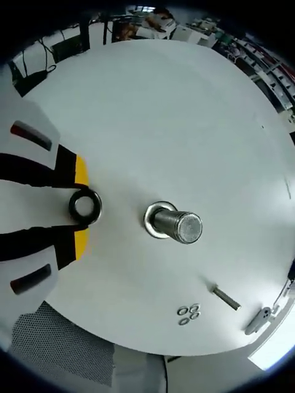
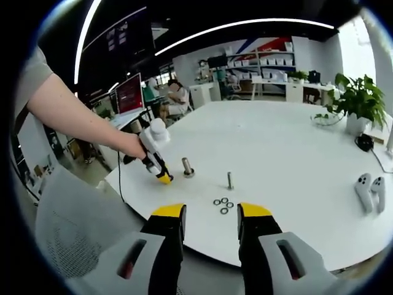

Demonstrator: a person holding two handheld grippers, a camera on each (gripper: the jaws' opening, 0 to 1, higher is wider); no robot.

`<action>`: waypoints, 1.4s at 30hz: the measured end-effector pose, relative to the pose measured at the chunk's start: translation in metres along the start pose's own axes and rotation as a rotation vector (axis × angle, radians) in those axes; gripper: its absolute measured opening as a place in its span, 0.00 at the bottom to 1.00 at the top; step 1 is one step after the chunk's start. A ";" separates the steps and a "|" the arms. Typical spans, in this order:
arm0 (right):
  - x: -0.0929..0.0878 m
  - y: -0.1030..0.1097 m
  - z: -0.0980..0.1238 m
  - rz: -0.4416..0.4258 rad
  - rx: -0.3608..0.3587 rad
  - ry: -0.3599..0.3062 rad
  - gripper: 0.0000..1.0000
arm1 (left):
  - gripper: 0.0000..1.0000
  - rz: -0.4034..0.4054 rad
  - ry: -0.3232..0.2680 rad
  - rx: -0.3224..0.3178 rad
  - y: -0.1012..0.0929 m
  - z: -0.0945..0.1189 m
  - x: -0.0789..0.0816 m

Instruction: Place the washer onto the threaded stud by aligning its center hole with the stud, sliding it down to the base, and recovering from edge contact or off-axis alignment until the washer reaches the visible bottom stop.

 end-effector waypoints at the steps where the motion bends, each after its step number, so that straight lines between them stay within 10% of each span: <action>1: 0.000 0.000 0.000 0.000 0.000 0.000 0.35 | 0.21 -0.001 0.004 0.000 -0.003 0.000 -0.001; 10: 0.000 0.001 0.000 0.005 0.007 -0.004 0.35 | 0.21 -0.151 0.130 -0.018 -0.031 0.006 -0.026; 42: 0.002 0.003 0.001 0.009 0.017 -0.016 0.34 | 0.27 -0.062 0.059 -0.019 -0.031 0.007 -0.030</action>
Point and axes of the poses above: the point that each gripper's makers call its tool centre point, and the gripper's own axes: z roughly backward along the fingers, y roughly to its left, x roughly out of its top, the point moved 4 cm from there along z, roughly backward along the fingers, and after that the axes turned 1 degree about -y, right-handed, at the moved point
